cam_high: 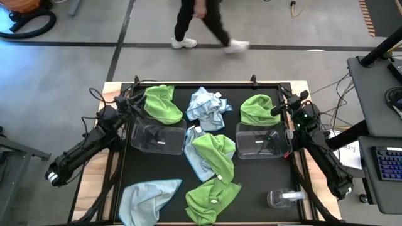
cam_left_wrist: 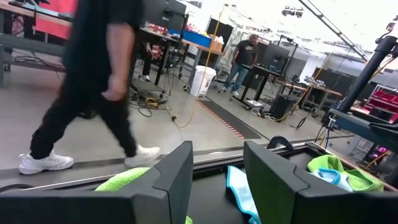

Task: Sort microfiber towel by color & place in baskets
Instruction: Put the green towel into the right transparent bin

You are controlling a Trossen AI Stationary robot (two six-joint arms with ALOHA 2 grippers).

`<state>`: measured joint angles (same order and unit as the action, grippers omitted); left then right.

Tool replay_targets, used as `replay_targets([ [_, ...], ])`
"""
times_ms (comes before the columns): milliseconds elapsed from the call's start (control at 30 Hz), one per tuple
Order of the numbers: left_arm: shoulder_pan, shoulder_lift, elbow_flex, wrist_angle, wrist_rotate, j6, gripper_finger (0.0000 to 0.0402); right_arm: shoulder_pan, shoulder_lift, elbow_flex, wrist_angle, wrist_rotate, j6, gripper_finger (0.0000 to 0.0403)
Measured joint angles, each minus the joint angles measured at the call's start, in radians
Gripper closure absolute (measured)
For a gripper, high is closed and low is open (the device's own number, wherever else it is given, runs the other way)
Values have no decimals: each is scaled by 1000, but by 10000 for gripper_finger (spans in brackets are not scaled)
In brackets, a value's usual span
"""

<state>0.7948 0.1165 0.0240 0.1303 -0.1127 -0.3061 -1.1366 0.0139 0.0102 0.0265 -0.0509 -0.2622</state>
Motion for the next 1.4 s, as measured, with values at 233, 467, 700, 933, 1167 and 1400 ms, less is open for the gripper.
replay_targets([
  [233, 0, 0, 0, -1, -3, 1, 274, 0, 0, 0, 0, 0, 0, 323],
  [467, 0, 0, 0, -3, -9, 1, 274, 0, 0, 0, 0, 0, 0, 323],
  [700, 0, 0, 0, -6, -9, 2, 274, 0, 0, 0, 0, 0, 0, 323],
  [933, 0, 0, 0, -6, -10, 2, 274, 0, 0, 0, 2, 0, 0, 323],
  [1167, 0, 0, 0, -5, -10, 2, 274, 0, 0, 0, 15, -1, 0, 323],
  [1400, 0, 0, 0, -2, -10, 2, 274, 0, 0, 0, 16, -1, 102, 323],
])
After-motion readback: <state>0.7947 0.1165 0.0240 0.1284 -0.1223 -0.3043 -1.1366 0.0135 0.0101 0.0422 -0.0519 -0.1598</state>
